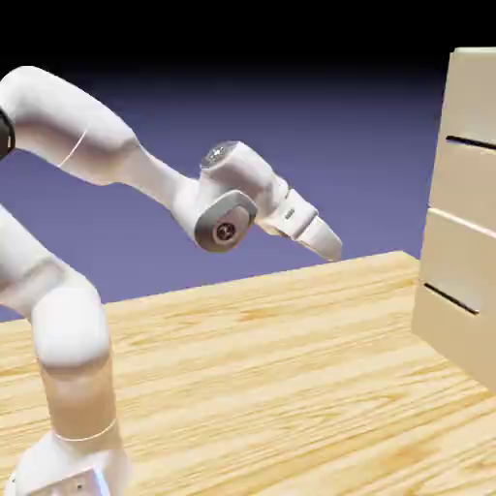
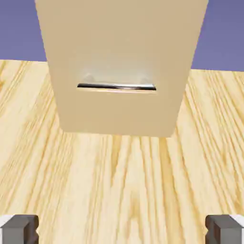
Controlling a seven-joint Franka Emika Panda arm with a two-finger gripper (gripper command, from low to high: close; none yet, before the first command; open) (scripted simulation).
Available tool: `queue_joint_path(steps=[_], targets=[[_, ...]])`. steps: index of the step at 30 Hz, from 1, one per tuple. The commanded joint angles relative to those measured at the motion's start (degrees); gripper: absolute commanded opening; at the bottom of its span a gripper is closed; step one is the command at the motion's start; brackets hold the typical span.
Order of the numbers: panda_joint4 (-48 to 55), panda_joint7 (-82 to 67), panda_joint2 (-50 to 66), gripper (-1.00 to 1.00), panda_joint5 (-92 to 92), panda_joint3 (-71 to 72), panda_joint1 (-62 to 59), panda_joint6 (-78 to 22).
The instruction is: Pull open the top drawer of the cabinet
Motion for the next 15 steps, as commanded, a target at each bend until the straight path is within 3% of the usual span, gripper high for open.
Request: queue_joint_path(steps=[1, 15], targets=[[1.28, -2.47, -0.06, 0.00, -2.37, -1.83, 2.08, -0.18], [19.12, -37.01, -0.97, 0.00, -35.46, -27.41, 31.15, -2.71]])
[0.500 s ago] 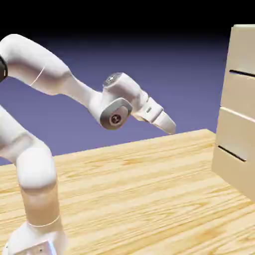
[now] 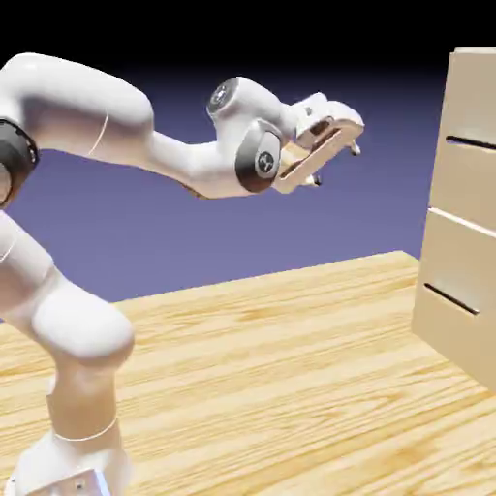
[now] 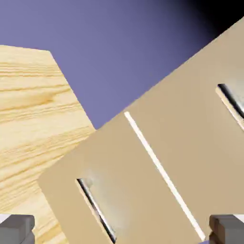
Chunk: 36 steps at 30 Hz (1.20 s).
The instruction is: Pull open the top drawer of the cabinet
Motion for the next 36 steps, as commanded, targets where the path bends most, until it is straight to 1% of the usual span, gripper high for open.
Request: queue_joint_path(steps=[1, 36], targets=[[1.28, -2.47, -0.06, 0.00, -2.37, -1.83, 2.08, -0.18], [45.88, -88.82, -2.32, 0.00, -85.09, -65.77, 74.76, -6.51]])
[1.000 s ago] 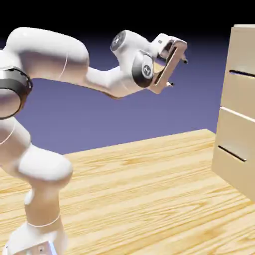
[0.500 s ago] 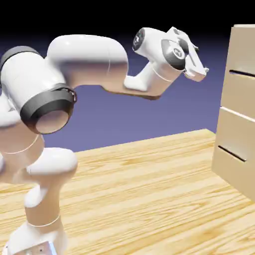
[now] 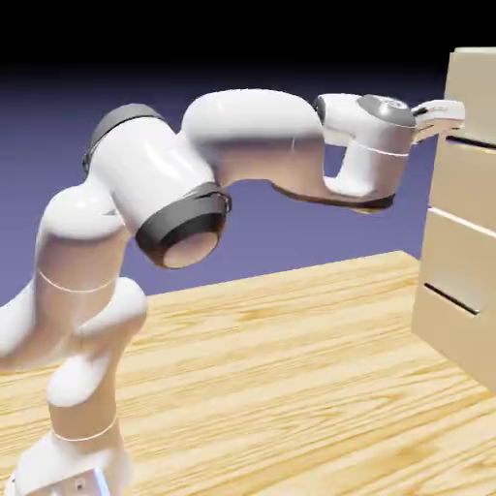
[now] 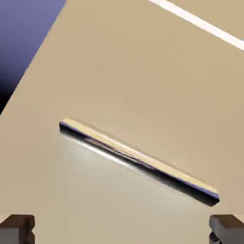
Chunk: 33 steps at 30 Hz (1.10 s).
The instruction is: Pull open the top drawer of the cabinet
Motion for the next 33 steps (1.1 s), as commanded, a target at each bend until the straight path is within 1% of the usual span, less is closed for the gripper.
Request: queue_joint_path(steps=[1, 10, 11, 19, 20, 21, 27, 33], targets=[[1.28, -2.47, -0.06, 0.00, -2.37, -1.83, 2.08, -0.18], [12.61, -24.41, -0.64, 0.00, -23.38, -18.07, 20.54, -1.79], [12.61, -24.41, -0.64, 0.00, -23.39, -18.08, 20.54, -1.79], [28.29, -38.50, -10.56, 0.00, -15.98, -23.56, 31.92, 1.00], [28.29, -38.50, -10.57, -1.00, -15.98, -23.56, 31.92, 1.00], [28.29, -38.50, -10.57, -1.00, -15.98, -23.56, 31.92, 1.00], [15.84, -28.77, -3.79, -1.00, -21.79, -18.28, 22.68, -1.75], [3.66, -19.49, 3.51, -1.00, -25.97, -10.62, 10.99, -3.73]])
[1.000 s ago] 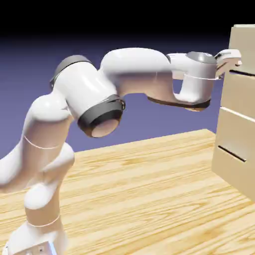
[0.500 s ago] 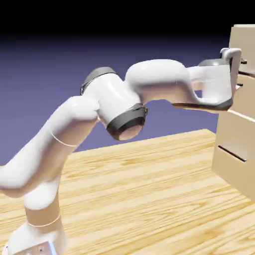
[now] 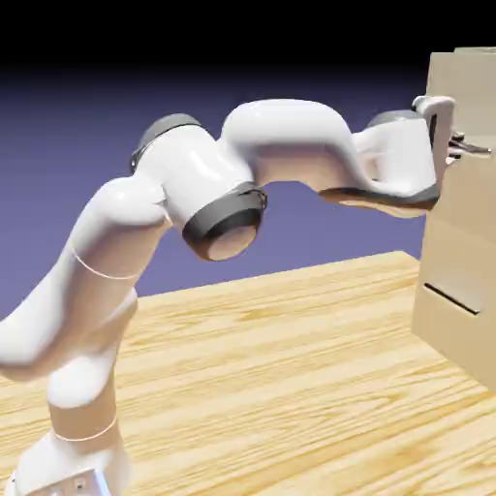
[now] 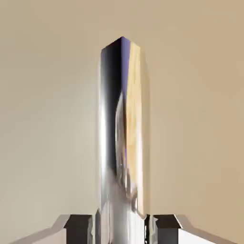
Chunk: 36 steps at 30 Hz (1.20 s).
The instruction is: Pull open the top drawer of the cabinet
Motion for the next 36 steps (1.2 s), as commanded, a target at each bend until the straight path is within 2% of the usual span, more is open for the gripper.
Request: queue_joint_path(steps=[1, 11, 21, 36], targets=[[-1.77, 1.41, 1.11, -1.00, -0.57, 1.48, -2.08, -0.18], [-14.69, 10.07, 7.54, -1.00, -3.67, 18.67, -22.84, -1.46], [-25.89, 8.62, 4.60, -1.00, -2.82, 38.78, -43.58, -3.97], [-20.16, 40.89, 23.47, -1.00, -16.94, 63.06, -73.52, 3.08]])
